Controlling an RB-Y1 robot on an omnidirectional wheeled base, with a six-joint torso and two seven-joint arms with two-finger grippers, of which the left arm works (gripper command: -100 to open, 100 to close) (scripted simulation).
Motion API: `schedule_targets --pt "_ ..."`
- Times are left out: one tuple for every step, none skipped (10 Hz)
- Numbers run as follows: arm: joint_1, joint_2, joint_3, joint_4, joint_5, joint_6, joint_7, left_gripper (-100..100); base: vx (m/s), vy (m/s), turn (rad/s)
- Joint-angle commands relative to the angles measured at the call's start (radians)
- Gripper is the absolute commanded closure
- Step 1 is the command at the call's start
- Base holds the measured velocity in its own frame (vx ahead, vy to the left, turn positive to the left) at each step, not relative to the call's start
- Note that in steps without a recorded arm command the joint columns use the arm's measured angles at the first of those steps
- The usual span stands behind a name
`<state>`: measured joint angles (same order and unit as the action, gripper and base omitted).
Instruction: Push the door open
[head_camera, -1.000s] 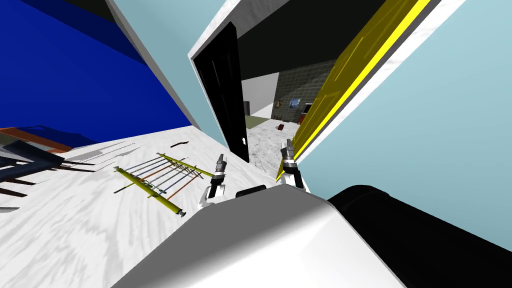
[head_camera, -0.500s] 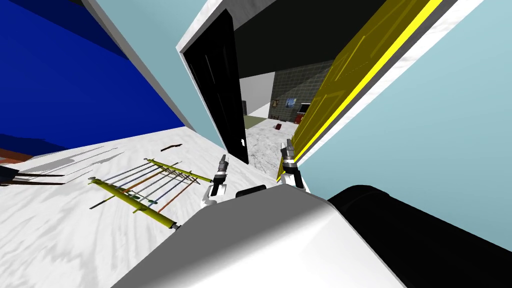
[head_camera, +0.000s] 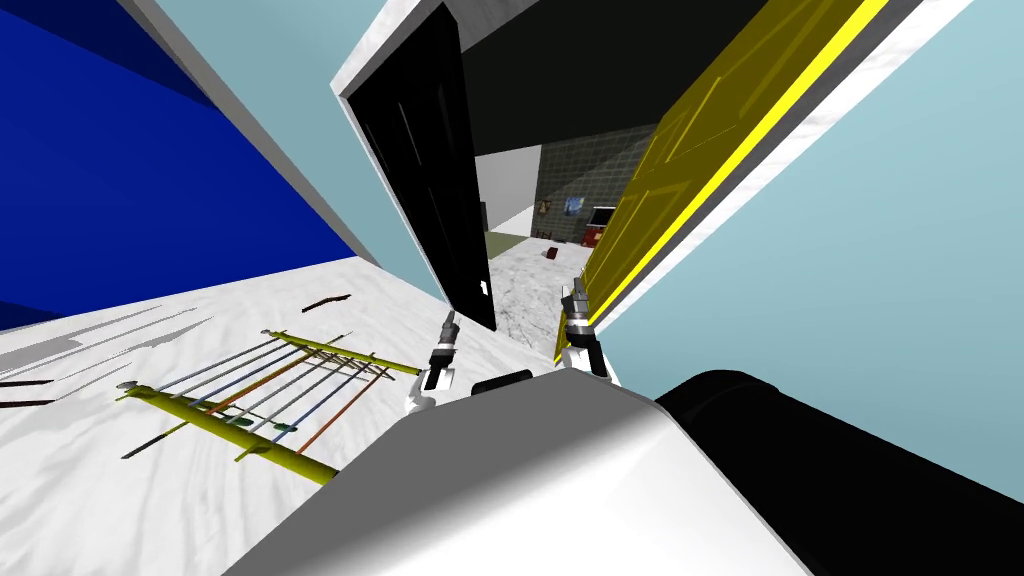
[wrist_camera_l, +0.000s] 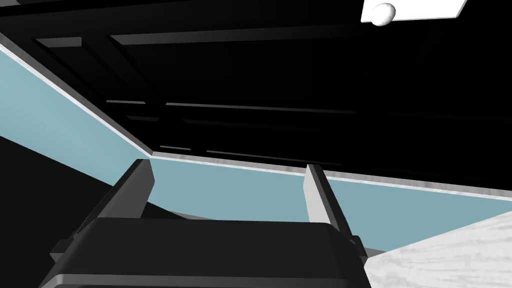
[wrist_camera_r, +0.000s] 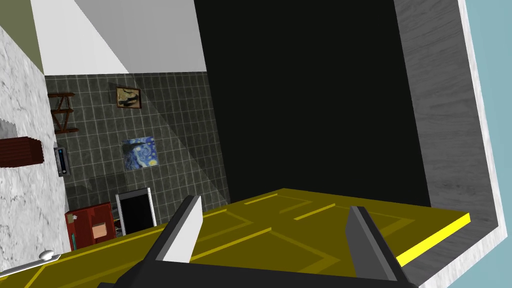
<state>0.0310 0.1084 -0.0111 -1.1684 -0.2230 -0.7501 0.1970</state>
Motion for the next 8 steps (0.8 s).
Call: schedule_targets --pt "-0.018 -0.001 0.000 0.040 -0.003 -0.009 0.002 -100 0.079 0.070 -0.111" --pt "-0.028 -0.001 -0.001 0.062 -0.005 -0.013 0.003 -100 0.073 0.075 -0.129" --pt "-0.037 -0.002 -0.002 0.083 -0.007 -0.018 0.005 -100 0.073 0.069 -0.088" --pt "-0.047 -0.002 -0.002 0.105 -0.009 -0.022 0.006 -100 0.078 0.057 -0.075" --pt "-0.056 -0.003 -0.003 0.126 -0.012 -0.026 0.008 -100 0.072 0.055 -0.103" --pt "-0.066 -0.003 -0.004 0.148 -0.014 -0.031 0.009 -100 0.075 0.066 -0.103" --pt "-0.075 -0.004 -0.005 0.168 -0.016 -0.035 0.011 -100 0.084 0.070 -0.100" --pt "-0.084 -0.005 -0.005 0.189 -0.018 -0.039 0.012 -100 0.077 0.073 -0.091"
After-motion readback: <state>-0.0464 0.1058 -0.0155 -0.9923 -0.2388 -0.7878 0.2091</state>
